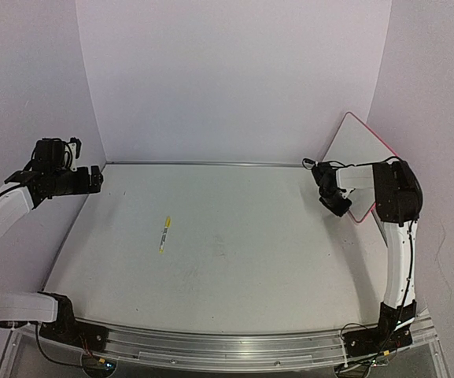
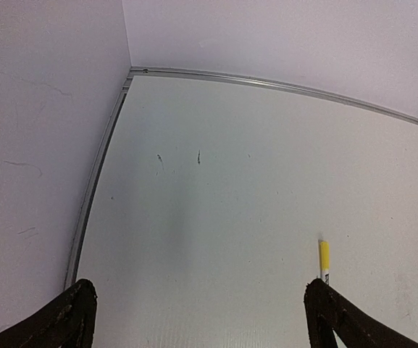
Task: Write a sentence on the whiteboard
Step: Move the whiteboard to the center of the board.
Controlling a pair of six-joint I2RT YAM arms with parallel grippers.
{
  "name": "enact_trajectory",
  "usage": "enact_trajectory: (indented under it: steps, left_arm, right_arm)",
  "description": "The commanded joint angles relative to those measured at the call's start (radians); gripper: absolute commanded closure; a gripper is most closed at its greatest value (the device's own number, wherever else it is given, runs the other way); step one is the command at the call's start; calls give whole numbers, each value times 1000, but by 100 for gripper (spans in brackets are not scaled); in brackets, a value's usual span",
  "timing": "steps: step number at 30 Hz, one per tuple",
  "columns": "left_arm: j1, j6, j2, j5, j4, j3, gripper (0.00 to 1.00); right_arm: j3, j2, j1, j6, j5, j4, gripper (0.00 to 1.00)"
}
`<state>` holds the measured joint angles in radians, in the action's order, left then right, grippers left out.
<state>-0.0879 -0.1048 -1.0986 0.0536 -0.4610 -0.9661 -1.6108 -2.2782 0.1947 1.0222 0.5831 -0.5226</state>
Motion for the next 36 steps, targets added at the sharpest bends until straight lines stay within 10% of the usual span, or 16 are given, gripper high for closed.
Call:
enact_trajectory:
  steps: [1, 6, 36]
  left_arm:
    - [4, -4, -2, -4, 33, -1, 1]
    - [4, 0, -1, 1, 32, -1, 1]
    - [5, 4, 18, 9, 33, 3, 1]
  right_arm:
    - [-23, -30, -26, 6, 29, -31, 86]
    - [-20, -31, -27, 17, 17, -31, 100]
    - [174, 132, 91, -112, -12, 15, 100]
